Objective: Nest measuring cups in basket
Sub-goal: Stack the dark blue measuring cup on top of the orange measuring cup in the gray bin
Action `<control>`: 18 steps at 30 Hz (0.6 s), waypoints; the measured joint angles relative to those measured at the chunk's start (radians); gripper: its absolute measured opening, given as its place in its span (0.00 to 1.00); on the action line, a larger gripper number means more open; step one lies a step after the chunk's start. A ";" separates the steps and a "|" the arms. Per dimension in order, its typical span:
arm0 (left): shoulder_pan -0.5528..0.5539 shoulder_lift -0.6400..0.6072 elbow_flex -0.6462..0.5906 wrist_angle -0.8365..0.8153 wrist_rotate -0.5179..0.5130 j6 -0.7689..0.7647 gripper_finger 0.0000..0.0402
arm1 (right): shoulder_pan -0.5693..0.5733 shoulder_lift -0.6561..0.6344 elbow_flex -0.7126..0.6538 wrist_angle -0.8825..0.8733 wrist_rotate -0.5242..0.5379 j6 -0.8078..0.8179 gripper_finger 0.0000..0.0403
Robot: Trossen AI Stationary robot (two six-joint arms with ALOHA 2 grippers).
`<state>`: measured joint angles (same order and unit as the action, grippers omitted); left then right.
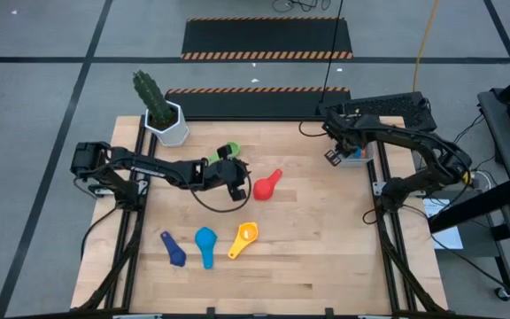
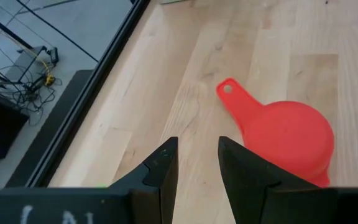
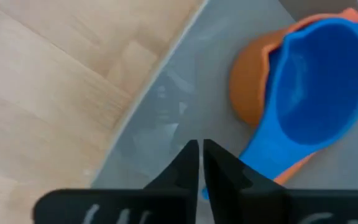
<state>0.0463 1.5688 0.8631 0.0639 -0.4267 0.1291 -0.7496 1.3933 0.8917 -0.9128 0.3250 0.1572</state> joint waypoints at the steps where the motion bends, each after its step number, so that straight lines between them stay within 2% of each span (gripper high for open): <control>1: 0.001 0.000 0.000 0.000 0.000 0.000 0.29 | -0.004 0.000 0.000 -0.010 0.019 -0.006 0.02; 18: 0.001 0.000 0.000 0.002 0.000 -0.002 0.29 | -0.024 0.000 -0.058 0.017 0.055 -0.013 0.00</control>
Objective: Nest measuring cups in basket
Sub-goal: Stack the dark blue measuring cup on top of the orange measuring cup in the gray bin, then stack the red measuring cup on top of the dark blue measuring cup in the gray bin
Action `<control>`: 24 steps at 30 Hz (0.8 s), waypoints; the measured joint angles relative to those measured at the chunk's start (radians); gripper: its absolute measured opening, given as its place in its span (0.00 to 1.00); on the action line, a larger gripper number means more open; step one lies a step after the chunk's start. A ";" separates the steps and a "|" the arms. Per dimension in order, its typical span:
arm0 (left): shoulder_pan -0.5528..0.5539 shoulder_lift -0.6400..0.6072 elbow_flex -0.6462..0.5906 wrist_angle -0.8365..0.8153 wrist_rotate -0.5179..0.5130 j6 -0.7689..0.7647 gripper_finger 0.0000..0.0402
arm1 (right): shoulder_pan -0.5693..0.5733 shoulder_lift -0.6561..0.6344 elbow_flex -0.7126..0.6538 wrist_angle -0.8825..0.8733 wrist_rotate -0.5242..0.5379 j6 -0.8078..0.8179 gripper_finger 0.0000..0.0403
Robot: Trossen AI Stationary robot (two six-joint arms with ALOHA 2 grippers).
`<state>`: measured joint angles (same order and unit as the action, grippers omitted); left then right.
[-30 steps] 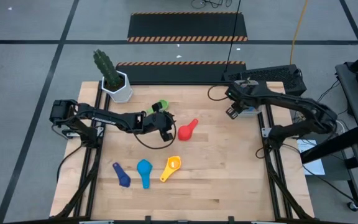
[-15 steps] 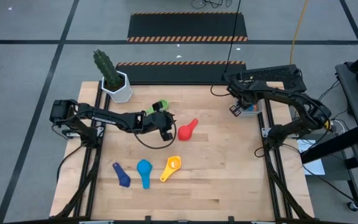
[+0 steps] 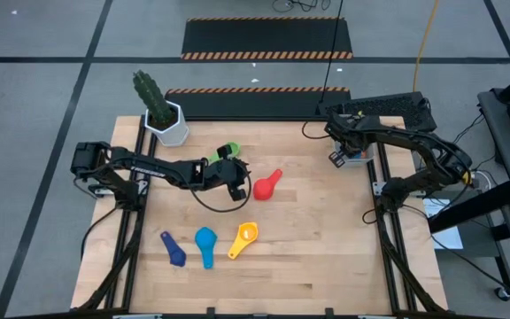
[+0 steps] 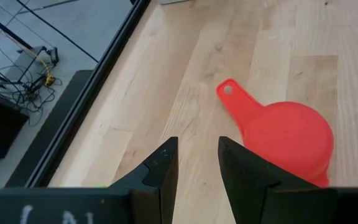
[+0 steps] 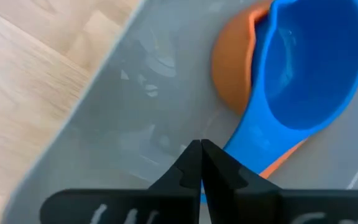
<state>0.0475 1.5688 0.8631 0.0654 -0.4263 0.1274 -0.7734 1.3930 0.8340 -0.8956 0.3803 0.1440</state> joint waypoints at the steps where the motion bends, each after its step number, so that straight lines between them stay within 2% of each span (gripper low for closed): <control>1: 0.000 0.000 0.000 0.000 0.000 0.000 0.29 | 0.000 0.000 -0.004 -0.002 0.013 0.000 0.00; 14: -0.003 0.000 0.000 0.020 0.003 0.002 0.29 | 0.028 -0.037 -0.006 -0.007 0.039 -0.003 0.00; 19: -0.011 0.000 0.000 0.023 0.004 0.022 0.29 | 0.105 -0.143 0.049 -0.033 0.043 0.048 0.00; 24: -0.015 0.000 0.000 0.026 0.003 0.033 0.29 | 0.238 -0.248 0.111 -0.022 0.038 0.138 0.00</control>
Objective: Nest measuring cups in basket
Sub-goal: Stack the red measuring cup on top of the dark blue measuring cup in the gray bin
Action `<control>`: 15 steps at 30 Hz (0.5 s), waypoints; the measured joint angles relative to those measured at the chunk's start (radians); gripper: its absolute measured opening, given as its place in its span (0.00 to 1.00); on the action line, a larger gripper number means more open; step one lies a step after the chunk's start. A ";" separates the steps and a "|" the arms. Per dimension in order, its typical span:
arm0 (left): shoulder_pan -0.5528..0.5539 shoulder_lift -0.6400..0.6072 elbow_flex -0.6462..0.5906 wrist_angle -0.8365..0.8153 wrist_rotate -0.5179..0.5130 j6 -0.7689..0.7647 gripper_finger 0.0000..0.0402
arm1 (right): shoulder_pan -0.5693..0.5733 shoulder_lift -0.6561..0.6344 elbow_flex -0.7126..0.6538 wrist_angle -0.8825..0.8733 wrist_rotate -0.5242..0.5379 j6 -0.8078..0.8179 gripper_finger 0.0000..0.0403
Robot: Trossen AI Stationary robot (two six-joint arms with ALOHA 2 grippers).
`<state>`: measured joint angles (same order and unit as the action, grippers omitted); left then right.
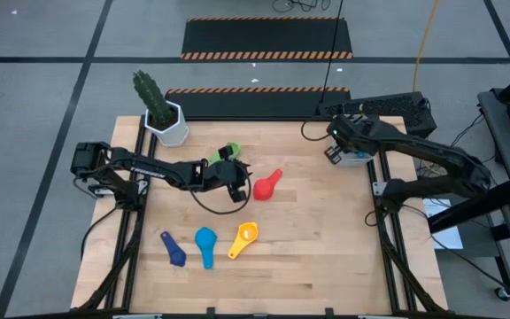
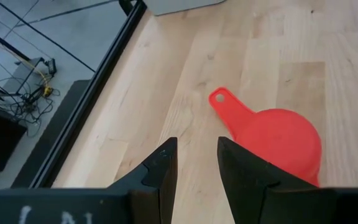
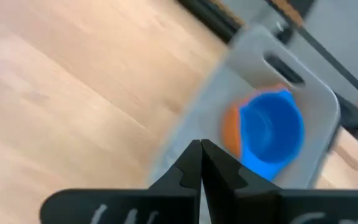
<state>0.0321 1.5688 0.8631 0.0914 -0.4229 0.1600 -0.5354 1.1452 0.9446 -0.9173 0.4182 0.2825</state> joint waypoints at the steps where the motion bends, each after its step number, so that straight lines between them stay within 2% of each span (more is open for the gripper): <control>1: 0.000 0.000 0.000 0.000 0.000 0.000 0.29 | 0.034 -0.017 0.006 0.012 -0.006 0.019 0.00; 6: -0.001 0.000 0.000 0.015 0.027 -0.005 0.29 | 0.232 -0.076 0.010 0.198 -0.135 0.062 0.00; 9: -0.005 0.000 0.014 0.024 0.048 -0.040 0.29 | 0.355 -0.085 0.010 0.309 -0.127 0.074 0.00; 15: -0.062 0.000 0.120 -0.053 0.048 -0.084 0.29 | 0.547 -0.038 0.007 0.433 -0.016 0.099 0.00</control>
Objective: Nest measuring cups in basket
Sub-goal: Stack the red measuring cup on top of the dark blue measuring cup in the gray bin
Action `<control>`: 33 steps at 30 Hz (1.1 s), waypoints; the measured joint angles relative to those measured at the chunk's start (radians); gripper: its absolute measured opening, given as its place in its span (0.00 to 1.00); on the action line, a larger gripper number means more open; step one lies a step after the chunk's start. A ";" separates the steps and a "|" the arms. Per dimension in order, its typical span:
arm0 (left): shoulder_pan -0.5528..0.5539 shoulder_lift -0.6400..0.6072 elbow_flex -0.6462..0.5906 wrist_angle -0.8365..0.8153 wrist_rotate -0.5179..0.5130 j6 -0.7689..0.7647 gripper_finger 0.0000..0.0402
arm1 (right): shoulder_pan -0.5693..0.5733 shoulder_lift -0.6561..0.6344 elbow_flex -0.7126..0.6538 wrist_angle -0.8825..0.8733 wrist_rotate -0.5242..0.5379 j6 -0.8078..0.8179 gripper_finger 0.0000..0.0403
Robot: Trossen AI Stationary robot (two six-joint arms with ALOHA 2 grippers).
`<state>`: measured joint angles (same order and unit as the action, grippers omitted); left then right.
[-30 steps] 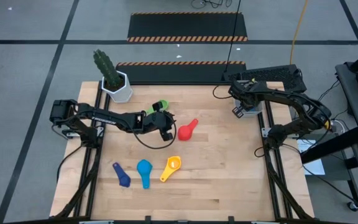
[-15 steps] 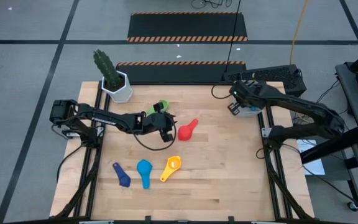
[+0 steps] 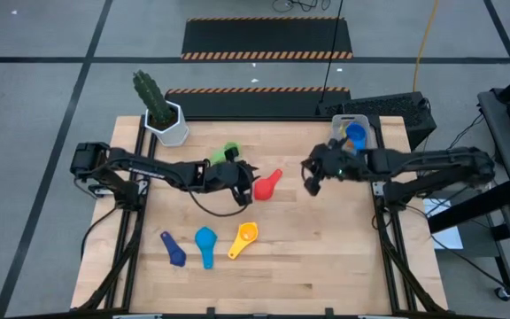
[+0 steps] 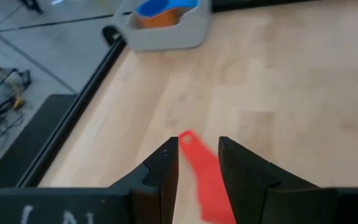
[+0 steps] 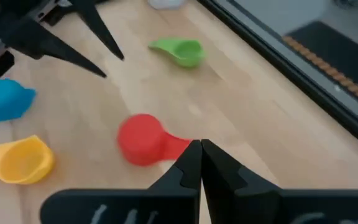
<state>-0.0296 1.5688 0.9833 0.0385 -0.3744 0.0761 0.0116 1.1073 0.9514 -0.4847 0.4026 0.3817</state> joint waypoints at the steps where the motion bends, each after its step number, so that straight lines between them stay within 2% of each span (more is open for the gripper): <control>1: -0.016 0.000 0.018 -0.021 0.000 0.000 0.29 | 0.025 0.015 -0.003 0.025 0.016 0.000 0.00; 7: -0.121 -0.001 0.080 -0.097 -0.016 -0.009 0.29 | 0.159 0.124 -0.045 0.181 0.021 -0.005 0.00; 12: -0.198 -0.001 0.089 -0.109 -0.026 -0.028 0.29 | 0.244 0.224 -0.078 0.245 0.023 0.050 0.00; 16: -0.249 -0.001 0.089 -0.154 -0.027 -0.052 0.29 | 0.290 0.310 -0.084 0.249 0.075 0.100 0.00; 25: -0.326 -0.011 0.089 -0.285 -0.023 -0.104 0.29 | 0.288 0.415 -0.085 0.321 0.078 -0.033 0.00; 33: -0.313 -0.025 0.089 -0.396 -0.020 -0.152 0.29 | 0.243 0.425 -0.085 0.346 0.168 -0.049 0.00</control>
<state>-0.3428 1.5440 1.0725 -0.3570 -0.3943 -0.0758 0.2543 1.5327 0.8665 -0.1387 0.5702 0.3331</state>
